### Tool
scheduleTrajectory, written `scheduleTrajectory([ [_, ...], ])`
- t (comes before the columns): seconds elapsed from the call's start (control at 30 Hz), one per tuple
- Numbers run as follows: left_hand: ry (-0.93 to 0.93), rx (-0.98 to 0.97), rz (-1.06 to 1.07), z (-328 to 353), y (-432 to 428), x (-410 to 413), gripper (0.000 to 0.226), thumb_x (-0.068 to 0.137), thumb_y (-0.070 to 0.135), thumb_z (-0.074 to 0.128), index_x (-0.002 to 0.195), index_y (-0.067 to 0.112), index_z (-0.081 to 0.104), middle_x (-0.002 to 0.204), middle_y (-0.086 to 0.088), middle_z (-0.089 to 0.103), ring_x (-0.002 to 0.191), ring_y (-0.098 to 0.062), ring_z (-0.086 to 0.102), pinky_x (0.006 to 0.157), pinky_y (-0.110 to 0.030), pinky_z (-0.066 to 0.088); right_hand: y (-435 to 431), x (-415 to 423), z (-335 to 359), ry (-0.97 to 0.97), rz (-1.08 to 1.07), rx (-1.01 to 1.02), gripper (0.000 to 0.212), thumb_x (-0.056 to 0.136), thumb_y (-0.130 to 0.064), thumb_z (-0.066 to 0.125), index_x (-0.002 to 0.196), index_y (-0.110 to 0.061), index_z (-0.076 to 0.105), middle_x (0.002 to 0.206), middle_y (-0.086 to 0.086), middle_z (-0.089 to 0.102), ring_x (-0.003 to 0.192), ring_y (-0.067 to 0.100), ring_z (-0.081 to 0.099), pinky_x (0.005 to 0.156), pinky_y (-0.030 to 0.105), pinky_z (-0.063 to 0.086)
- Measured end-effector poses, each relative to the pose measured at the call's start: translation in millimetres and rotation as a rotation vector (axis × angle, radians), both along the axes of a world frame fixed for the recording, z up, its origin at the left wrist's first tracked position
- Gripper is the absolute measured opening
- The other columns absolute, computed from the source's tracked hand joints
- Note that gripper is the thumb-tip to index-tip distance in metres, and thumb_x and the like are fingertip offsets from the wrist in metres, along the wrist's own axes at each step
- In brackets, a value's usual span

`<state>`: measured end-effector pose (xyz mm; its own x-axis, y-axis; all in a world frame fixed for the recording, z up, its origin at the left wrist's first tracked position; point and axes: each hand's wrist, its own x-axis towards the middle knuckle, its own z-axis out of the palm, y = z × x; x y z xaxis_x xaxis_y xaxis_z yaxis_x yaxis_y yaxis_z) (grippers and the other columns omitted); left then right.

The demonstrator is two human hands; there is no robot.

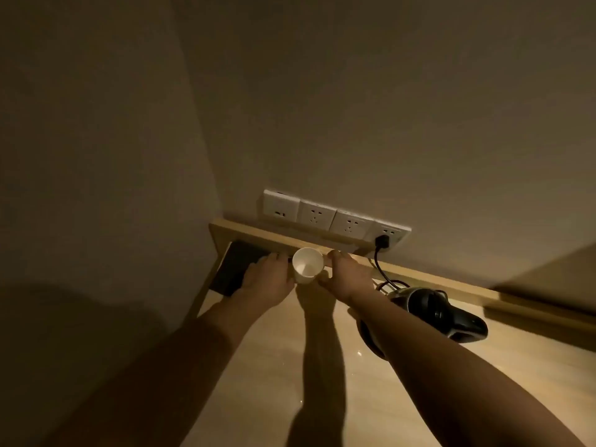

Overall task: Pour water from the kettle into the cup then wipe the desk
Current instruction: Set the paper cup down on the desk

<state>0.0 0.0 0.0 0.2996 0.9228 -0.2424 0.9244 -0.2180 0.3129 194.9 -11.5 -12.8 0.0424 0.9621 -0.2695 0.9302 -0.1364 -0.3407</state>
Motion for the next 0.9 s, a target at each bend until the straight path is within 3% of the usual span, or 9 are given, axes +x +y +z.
scheduleTrajectory([
  [0.2, -0.048, -0.115, -0.041, -15.3, 35.1, 5.0, 0.065, 0.088, 0.033, 0.081, 0.142, 0.015, 0.049, 0.140, -0.010, 0.058, 0.128, -0.031, 0.056, 0.103, -0.048, 0.051, 17.1, -0.3, -12.5, 0.087, -0.052, -0.088, 0.060, 0.081, -0.038, 0.086, 0.130, -0.017, 0.057, 0.134, 0.010, 0.061, 0.115, 0.029, 0.060, 0.082, 0.037, 0.048],
  [0.5, -0.176, -0.128, -0.081, -31.5, 44.1, 8.0, 0.072, 0.084, 0.030, 0.086, 0.145, 0.019, 0.050, 0.143, -0.007, 0.059, 0.129, -0.027, 0.056, 0.106, -0.047, 0.052, 18.3, -5.7, -23.0, 0.164, -0.076, -0.081, 0.069, 0.079, -0.032, 0.090, 0.137, -0.015, 0.058, 0.136, 0.010, 0.064, 0.119, 0.028, 0.061, 0.096, 0.045, 0.054],
  [0.7, -0.263, -0.122, -0.048, -28.0, 22.0, -2.1, 0.075, 0.080, 0.030, 0.089, 0.144, 0.019, 0.052, 0.143, -0.006, 0.059, 0.130, -0.028, 0.055, 0.104, -0.049, 0.052, -2.4, -9.9, -18.1, 0.198, -0.062, -0.050, 0.062, 0.079, -0.036, 0.089, 0.129, -0.014, 0.061, 0.129, 0.010, 0.066, 0.112, 0.027, 0.063, 0.088, 0.043, 0.056],
  [0.9, -0.198, -0.139, 0.014, -24.3, -31.0, -7.1, 0.066, 0.083, 0.031, 0.087, 0.138, 0.020, 0.052, 0.135, -0.003, 0.059, 0.122, -0.022, 0.058, 0.099, -0.042, 0.056, -54.2, -14.8, -19.2, 0.229, -0.055, -0.044, 0.065, 0.079, -0.046, 0.087, 0.131, -0.021, 0.059, 0.129, 0.003, 0.065, 0.110, 0.020, 0.062, 0.084, 0.032, 0.054],
])
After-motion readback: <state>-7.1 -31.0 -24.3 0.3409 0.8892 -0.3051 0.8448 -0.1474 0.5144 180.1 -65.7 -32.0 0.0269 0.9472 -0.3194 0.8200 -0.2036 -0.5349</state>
